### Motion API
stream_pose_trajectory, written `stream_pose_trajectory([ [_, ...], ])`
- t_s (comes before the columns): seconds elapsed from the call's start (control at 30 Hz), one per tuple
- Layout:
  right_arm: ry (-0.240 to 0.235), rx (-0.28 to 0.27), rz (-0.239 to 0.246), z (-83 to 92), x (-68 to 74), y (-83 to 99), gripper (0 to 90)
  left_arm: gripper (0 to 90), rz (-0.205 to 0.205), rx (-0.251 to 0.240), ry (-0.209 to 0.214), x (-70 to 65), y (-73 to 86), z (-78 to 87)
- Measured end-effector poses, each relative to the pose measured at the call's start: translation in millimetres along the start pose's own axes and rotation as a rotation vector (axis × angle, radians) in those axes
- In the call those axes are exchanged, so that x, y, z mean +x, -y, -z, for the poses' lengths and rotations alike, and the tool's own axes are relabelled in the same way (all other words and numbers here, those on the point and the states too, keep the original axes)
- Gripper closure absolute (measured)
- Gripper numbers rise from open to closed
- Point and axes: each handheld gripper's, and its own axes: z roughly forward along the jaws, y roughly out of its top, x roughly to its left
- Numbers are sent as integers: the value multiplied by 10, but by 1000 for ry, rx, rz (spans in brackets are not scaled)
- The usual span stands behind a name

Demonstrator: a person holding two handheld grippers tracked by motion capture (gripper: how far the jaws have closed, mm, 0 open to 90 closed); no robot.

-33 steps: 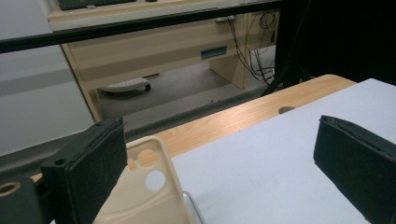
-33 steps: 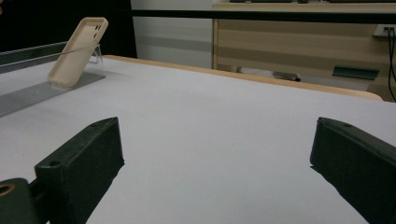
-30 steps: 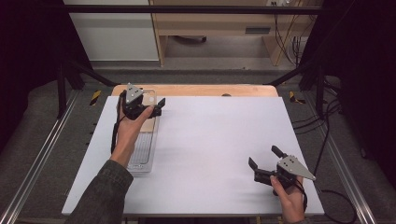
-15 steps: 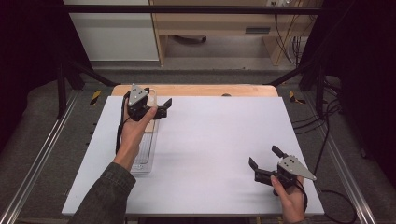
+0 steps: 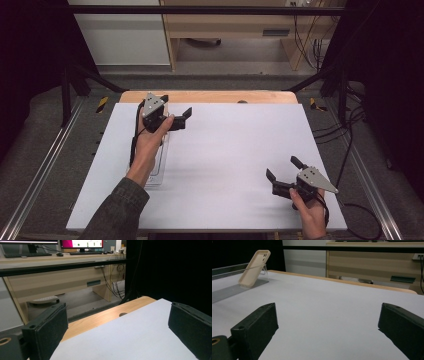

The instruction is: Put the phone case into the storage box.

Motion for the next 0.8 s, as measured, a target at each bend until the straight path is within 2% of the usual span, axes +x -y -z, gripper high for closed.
stream_pose_trajectory([
  [0.43,2,0,-3,9,-4,-4,25,23,-38,10,48,-204,16,-44],
  [0.8,0,-1,-3,9,-1,-4,25,23,-50,14,81,-339,87,-37],
])
